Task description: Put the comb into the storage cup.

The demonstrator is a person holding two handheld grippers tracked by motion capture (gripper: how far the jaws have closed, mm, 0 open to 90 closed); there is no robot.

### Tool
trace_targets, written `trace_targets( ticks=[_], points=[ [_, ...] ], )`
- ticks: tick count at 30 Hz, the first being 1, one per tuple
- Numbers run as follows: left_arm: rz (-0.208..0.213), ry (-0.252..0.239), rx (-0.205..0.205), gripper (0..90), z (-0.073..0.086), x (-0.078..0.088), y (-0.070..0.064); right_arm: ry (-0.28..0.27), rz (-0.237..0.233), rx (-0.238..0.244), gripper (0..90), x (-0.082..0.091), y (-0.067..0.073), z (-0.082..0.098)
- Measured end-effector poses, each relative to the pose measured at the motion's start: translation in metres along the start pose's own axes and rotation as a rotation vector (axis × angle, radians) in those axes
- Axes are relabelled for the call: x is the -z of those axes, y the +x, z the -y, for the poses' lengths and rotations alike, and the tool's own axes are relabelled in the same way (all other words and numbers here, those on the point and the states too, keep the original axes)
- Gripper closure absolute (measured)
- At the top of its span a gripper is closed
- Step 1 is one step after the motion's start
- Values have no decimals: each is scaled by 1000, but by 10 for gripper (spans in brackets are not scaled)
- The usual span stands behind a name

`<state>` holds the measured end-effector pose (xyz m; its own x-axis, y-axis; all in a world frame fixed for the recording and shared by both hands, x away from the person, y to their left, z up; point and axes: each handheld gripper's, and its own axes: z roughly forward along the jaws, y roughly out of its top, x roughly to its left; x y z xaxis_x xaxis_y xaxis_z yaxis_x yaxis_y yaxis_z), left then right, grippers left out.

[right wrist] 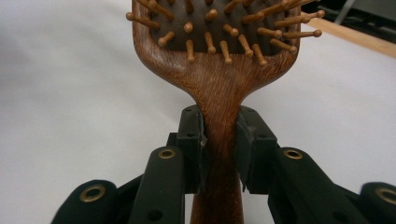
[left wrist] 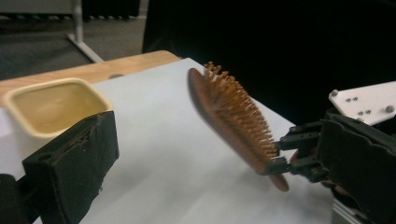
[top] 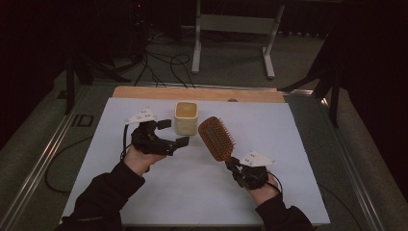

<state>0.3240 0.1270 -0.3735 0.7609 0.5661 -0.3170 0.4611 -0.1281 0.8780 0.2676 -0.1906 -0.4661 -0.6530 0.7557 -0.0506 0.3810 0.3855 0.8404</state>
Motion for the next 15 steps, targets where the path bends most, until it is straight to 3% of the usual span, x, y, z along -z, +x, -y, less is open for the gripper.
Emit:
trace_targets(
  ticks=[3,9,11,15],
  points=[
    [40,4,73,3,-3,-16,-1,-3,-3,-2,733,1,-1,-1],
    [74,12,125,3,-3,-38,-3,-9,1,-15,733,3,0,-2],
    [104,5,175,3,-1,-47,-1,-10,2,-12,733,3,0,-2],
    [109,2,218,3,3,-60,-2,-8,-2,-4,733,3,0,-2]
  ],
)
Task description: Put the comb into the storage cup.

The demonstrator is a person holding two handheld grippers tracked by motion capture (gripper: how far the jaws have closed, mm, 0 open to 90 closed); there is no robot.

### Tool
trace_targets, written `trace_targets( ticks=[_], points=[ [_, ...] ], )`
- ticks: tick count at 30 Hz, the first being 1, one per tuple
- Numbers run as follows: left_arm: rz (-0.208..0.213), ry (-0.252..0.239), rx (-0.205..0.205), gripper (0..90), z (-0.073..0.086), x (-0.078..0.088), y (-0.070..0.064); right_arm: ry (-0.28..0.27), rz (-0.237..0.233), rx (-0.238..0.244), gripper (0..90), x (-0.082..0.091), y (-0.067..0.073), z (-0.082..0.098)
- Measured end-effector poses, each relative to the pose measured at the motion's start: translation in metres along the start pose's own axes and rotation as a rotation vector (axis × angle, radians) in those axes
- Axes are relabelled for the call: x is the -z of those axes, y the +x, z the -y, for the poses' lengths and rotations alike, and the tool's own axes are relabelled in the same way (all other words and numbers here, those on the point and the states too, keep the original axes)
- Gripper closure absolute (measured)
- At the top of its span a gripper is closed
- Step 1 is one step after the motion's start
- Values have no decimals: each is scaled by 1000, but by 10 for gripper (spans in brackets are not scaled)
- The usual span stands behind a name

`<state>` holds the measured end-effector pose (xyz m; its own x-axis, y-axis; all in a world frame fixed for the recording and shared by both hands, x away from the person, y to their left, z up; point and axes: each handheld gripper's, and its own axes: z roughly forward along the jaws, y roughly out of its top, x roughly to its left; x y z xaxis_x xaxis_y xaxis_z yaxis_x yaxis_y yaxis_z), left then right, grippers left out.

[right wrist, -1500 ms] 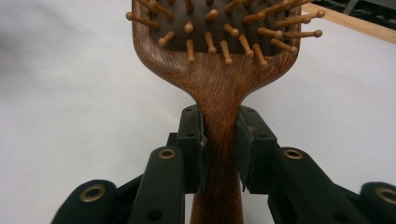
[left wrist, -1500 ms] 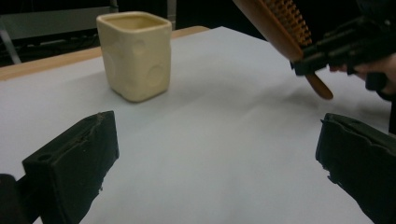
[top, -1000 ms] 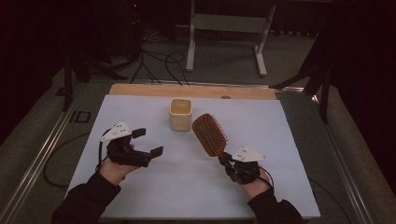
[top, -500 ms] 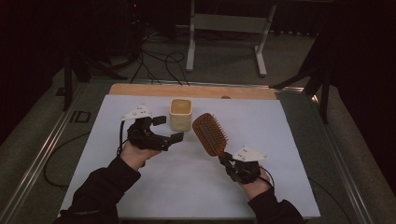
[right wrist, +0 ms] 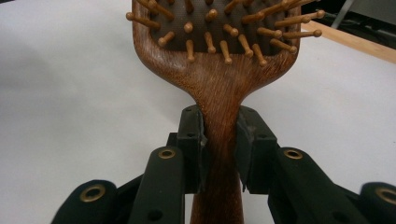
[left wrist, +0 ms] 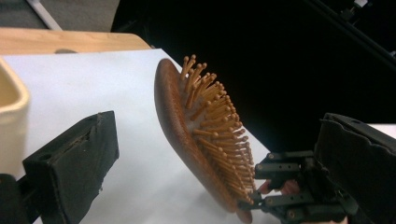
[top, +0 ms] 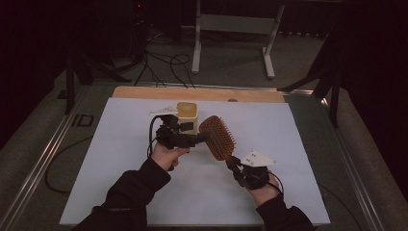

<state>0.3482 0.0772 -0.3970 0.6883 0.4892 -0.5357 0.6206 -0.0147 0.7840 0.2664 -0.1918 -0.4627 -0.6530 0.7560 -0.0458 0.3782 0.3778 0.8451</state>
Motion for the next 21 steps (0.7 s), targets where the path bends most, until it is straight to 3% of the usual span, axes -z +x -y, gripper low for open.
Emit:
trace_targets(
  ticks=[12,21],
  points=[
    [-25,-39,110,35,14,-28,4,3,-4,12,733,0,0,0],
    [-11,-58,156,159,21,-35,9,8,-12,11,733,-1,1,1]
  ],
)
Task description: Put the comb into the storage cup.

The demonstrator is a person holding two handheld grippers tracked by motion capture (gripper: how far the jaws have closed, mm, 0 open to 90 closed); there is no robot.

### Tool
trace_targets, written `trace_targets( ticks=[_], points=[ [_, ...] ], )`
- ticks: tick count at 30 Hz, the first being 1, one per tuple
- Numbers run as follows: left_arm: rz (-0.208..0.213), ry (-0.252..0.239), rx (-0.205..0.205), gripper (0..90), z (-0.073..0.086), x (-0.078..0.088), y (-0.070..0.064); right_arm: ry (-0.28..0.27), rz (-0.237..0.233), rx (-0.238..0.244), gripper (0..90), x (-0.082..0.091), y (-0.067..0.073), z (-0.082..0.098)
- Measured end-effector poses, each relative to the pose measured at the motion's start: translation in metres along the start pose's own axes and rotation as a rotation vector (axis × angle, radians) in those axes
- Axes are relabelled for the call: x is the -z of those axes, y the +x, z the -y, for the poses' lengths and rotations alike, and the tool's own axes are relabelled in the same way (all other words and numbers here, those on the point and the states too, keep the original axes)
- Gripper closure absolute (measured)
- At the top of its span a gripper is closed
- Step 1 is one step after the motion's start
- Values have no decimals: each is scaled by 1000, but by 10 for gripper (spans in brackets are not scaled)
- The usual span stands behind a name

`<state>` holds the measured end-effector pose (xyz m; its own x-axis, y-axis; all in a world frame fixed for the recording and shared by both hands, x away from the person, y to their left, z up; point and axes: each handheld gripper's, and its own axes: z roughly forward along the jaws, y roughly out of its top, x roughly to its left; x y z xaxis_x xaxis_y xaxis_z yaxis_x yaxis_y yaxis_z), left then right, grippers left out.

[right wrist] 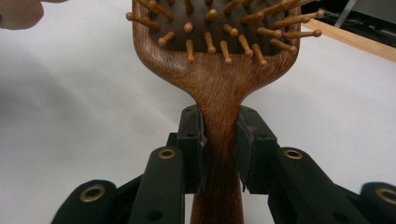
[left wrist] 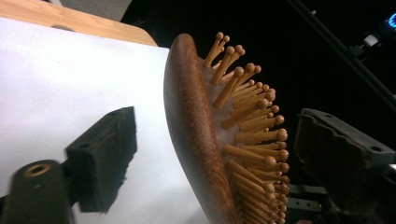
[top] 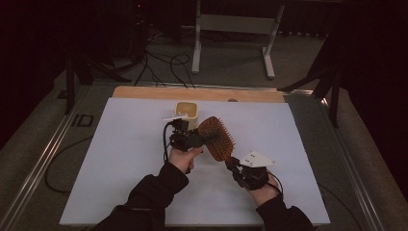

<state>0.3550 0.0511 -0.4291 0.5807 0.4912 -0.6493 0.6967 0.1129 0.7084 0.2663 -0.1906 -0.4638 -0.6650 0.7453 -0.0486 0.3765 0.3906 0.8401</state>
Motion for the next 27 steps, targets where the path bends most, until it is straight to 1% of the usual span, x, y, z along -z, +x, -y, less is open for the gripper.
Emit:
trace_targets(
  ticks=[1,2,3,5,6,7,8,10,11,13,14,15,18,19,21,22,23,24,26,27],
  points=[
    [2,2,0,182,0,-1,0,1,-2,1,732,0,0,0],
    [1,-2,3,187,1,-1,-1,-3,5,-2,733,0,1,0],
    [4,-1,9,199,1,-2,-1,-2,1,0,732,-1,1,0],
    [-3,0,13,213,2,-3,-2,-1,3,3,732,-1,1,0],
    [-4,0,15,234,2,-4,-2,1,-2,1,732,-1,1,0],
    [-16,-6,16,241,2,-4,-3,1,-1,3,732,-1,1,0],
    [-20,-7,18,268,2,-4,-4,2,1,4,732,-1,1,0],
    [-26,-1,19,287,3,-6,-5,-2,1,1,732,-1,1,0],
    [-26,9,17,311,4,-7,-6,-3,3,-2,732,-1,1,0],
    [-27,11,16,342,5,-9,-7,-2,0,0,732,-1,0,0],
    [-30,17,15,381,5,-9,-8,3,3,-3,732,-1,1,0],
    [-34,15,16,383,5,-9,-8,5,0,-5,732,-1,0,1],
    [-20,11,24,407,4,-9,-8,4,4,-1,732,-1,0,1],
    [-9,13,24,412,4,-9,-7,2,3,-2,732,0,-1,1],
    [-4,23,24,433,3,-9,-7,3,7,-1,732,0,0,1],
    [-4,24,28,444,3,-9,-7,5,7,-2,732,-1,0,1],
    [2,21,40,453,3,-9,-6,4,8,-5,732,-1,0,1],
    [6,18,46,470,3,-8,-6,8,12,1,732,-1,0,1],
    [14,14,46,489,2,-8,-8,5,14,2,732,-1,0,1],
    [18,11,40,494,1,-8,-9,2,15,-5,732,-1,1,1]
  ],
)
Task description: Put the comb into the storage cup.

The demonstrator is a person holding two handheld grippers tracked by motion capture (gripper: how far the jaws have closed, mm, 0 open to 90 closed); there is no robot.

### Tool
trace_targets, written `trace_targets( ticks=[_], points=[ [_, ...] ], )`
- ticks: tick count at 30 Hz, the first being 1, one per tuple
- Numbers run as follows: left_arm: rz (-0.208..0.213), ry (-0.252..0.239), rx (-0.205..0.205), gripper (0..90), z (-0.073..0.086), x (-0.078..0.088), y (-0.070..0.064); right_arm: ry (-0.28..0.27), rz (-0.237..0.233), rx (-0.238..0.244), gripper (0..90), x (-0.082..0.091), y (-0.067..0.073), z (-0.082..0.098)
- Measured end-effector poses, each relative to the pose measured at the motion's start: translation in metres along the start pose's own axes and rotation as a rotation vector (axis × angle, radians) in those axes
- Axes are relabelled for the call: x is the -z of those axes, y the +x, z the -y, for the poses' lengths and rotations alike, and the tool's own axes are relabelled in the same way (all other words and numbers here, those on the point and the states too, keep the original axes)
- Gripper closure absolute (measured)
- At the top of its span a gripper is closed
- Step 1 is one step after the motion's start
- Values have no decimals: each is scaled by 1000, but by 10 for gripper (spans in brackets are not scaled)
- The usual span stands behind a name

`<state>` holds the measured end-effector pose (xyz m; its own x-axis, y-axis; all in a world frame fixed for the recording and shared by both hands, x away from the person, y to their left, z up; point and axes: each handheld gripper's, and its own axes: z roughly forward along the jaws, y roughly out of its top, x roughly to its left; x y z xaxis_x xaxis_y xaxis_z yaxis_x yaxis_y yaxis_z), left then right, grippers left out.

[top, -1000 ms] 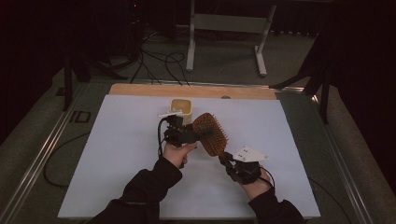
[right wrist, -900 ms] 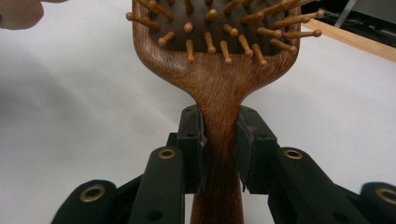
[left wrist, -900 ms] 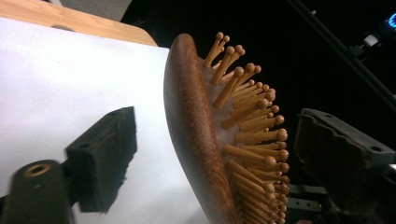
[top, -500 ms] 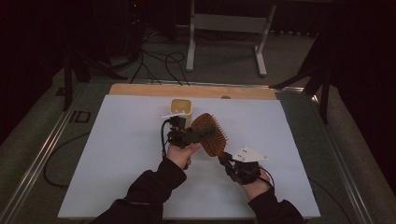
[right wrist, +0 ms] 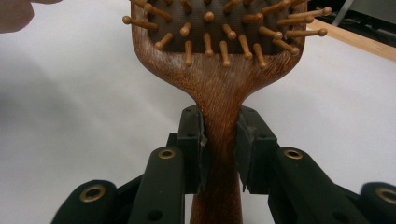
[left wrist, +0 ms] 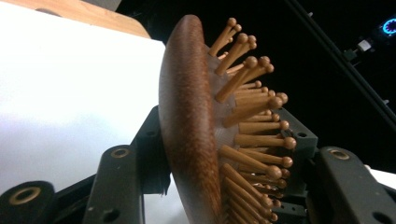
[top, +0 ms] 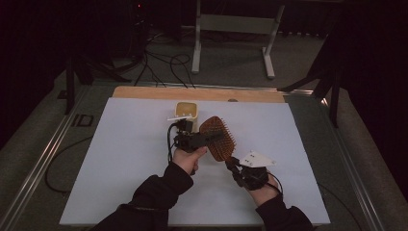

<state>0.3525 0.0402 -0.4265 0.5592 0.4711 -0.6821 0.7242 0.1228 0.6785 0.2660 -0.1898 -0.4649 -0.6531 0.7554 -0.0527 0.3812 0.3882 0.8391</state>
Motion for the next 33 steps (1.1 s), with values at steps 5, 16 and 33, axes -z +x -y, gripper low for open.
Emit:
trace_targets(
  ticks=[5,16,33],
  points=[
    [1,-11,-18,510,-1,1,-6,-18,-1,2,731,2,-1,-1],
    [14,-20,-74,538,-6,3,-17,-66,-19,-8,721,5,-4,-1],
    [5,-31,-152,539,-28,21,-28,-70,-83,-92,132,3,-13,1]
  ],
)
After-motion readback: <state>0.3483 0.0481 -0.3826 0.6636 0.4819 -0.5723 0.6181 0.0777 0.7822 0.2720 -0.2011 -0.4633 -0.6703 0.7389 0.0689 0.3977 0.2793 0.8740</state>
